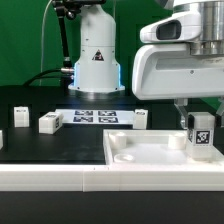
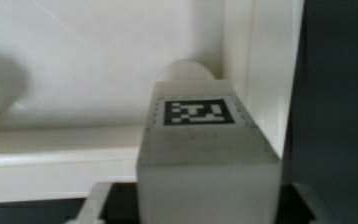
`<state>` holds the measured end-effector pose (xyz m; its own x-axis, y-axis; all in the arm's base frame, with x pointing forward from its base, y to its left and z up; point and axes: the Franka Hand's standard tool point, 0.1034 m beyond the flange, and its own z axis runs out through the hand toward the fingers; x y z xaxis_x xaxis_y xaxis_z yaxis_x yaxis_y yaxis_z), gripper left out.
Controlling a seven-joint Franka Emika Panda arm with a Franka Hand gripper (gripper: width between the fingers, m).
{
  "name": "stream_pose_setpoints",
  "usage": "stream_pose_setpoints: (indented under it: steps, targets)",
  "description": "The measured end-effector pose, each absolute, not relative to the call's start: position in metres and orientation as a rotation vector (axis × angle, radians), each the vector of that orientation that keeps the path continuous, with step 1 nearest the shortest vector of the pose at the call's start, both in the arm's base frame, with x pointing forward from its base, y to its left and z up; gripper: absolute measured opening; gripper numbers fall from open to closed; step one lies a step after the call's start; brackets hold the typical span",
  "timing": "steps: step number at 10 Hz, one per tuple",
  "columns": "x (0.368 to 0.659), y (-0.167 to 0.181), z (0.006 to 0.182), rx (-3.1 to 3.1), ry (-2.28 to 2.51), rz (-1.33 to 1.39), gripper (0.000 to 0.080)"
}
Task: Assemble one leg
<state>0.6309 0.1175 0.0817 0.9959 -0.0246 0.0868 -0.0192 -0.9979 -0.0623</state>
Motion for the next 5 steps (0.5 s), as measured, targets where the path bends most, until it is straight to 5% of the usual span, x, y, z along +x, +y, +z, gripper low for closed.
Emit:
stream_pose_setpoints:
  steps: [5]
  targets:
    - [0.6301,0.1132,0.0802,-2.955,0.807,-0.11,0.0291]
